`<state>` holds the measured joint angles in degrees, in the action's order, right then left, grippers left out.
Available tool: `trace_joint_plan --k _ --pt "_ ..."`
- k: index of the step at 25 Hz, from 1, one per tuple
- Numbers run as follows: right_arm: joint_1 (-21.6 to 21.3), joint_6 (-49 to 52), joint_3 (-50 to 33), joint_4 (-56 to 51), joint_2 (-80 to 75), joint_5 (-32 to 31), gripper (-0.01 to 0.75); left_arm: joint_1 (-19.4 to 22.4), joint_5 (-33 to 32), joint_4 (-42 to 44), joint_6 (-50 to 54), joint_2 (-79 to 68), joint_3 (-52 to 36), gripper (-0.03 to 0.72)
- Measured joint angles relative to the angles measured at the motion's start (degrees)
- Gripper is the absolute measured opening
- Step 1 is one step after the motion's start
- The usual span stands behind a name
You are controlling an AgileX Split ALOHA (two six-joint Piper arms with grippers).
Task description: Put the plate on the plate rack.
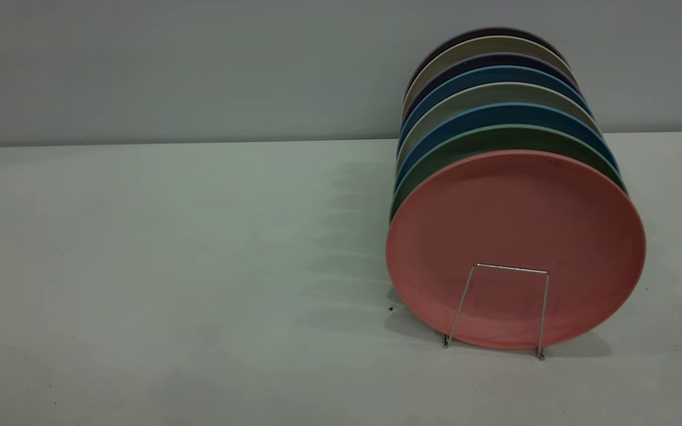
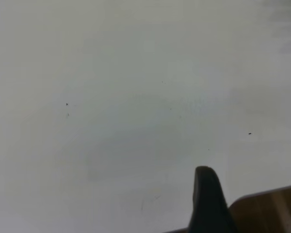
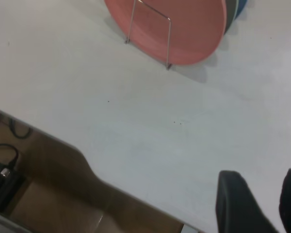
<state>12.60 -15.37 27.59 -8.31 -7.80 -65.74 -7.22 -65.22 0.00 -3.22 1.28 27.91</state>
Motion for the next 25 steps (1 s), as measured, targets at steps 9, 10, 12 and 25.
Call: trace_joint_plan --k 9,10,12,25 --pt "-7.1 0.0 0.0 -0.1 6.0 0.0 0.237 5.6 0.1 0.0 0.0 0.0 0.0 0.497" --pt "-7.7 0.0 0.0 -0.1 6.9 0.0 0.237 6.7 0.1 0.0 0.0 0.0 0.0 0.497" --pt "-8.8 0.0 0.0 -0.1 8.2 0.0 0.237 8.3 0.1 0.0 0.0 0.0 0.0 0.497" --pt "-9.3 0.0 0.0 -0.1 8.8 -0.1 0.237 9.3 0.1 0.0 0.0 0.0 0.0 0.497"
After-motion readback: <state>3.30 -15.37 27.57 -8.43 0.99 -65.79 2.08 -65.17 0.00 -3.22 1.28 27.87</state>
